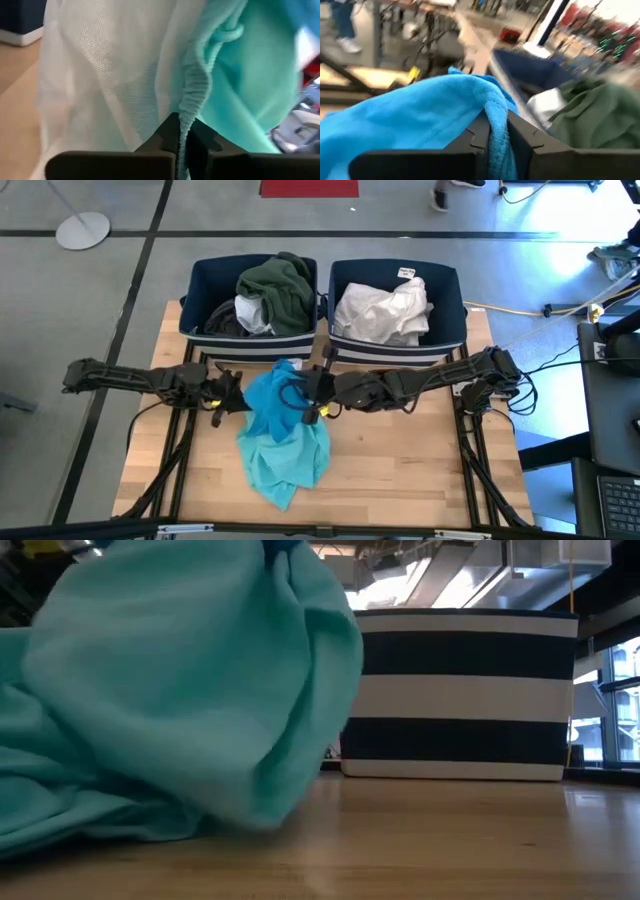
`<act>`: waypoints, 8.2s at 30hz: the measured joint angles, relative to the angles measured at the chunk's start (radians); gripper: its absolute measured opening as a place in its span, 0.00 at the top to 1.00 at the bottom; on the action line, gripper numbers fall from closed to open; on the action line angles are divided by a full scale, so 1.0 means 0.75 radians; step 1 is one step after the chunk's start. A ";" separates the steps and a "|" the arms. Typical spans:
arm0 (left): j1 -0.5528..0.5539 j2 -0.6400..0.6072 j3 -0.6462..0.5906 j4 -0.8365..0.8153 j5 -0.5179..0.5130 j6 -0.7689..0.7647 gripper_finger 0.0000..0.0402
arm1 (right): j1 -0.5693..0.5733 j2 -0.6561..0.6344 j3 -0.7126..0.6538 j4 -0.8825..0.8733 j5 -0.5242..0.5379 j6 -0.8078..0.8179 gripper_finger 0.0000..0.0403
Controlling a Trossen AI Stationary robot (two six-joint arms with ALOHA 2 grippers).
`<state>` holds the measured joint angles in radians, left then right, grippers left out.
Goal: Sort clothes
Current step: Put the blue shorts into the left blue laundry bin, then put the light blue shorts into the left blue laundry bin
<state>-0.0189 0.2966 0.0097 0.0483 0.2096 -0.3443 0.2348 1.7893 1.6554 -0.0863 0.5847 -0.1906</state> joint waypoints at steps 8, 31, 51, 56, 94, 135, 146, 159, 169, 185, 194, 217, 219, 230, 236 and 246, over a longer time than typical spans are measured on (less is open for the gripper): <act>0.001 0.089 0.001 -0.027 -0.096 -0.006 0.99 | -0.010 -0.043 0.114 0.378 0.130 -0.407 0.89; 0.001 0.192 -0.001 0.097 -0.172 -0.076 0.96 | -0.526 0.133 0.453 0.448 -0.340 -0.345 0.89; -0.001 0.192 -0.001 0.151 -0.172 -0.013 0.93 | -0.769 0.543 0.453 -0.075 -0.586 0.011 0.89; -0.001 0.193 -0.001 0.149 -0.172 -0.008 0.93 | -0.759 0.545 0.455 -0.175 -0.586 0.015 0.89; -0.001 0.195 -0.001 0.046 -0.166 0.004 0.64 | -0.091 0.318 0.844 -1.200 -0.530 0.236 0.35; 0.003 0.431 0.324 -0.640 -0.165 -0.358 0.61 | 0.053 0.309 -0.211 -0.650 -0.376 0.425 0.35; -0.123 0.732 0.322 -0.365 -0.200 -0.343 0.61 | 0.000 0.338 -0.542 0.325 -0.548 0.434 0.35; -0.152 1.108 0.321 0.077 -0.242 -0.274 0.61 | -0.001 0.516 -0.511 0.647 -0.432 0.374 0.35; -0.159 1.336 0.323 0.404 -0.247 -0.251 0.61 | -0.025 0.661 -0.331 0.648 -0.408 0.230 0.35; -0.165 1.369 0.337 0.481 -0.219 -0.241 0.61 | -0.057 0.819 -0.170 0.598 -0.321 0.100 0.72; -0.171 1.034 0.460 -0.084 -0.142 -0.219 0.61 | -0.054 0.794 -0.170 0.455 -0.291 0.132 0.91; -0.340 0.553 0.248 -0.388 -0.504 -0.397 0.61 | -0.060 0.121 -0.089 0.082 -0.256 -0.143 0.96; -0.340 0.552 0.226 -0.344 -0.504 -0.400 0.61 | -0.078 0.109 -0.016 0.079 -0.248 -0.225 0.96; -0.339 0.546 0.188 -0.257 -0.535 -0.391 0.61 | -0.302 0.108 0.363 0.158 -0.477 -0.466 0.96; -0.339 0.546 0.188 -0.191 -0.542 -0.389 0.61 | -0.492 0.144 0.513 0.423 -0.639 -0.486 0.96; -0.339 0.546 0.188 -0.141 -0.602 -0.416 0.61 | -0.796 0.230 0.656 0.861 -0.916 -0.321 0.96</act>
<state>-0.2733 0.7059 0.1509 -0.0578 -0.2420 -0.6559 -0.3620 1.9618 2.1474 0.5591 -0.1024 -0.4316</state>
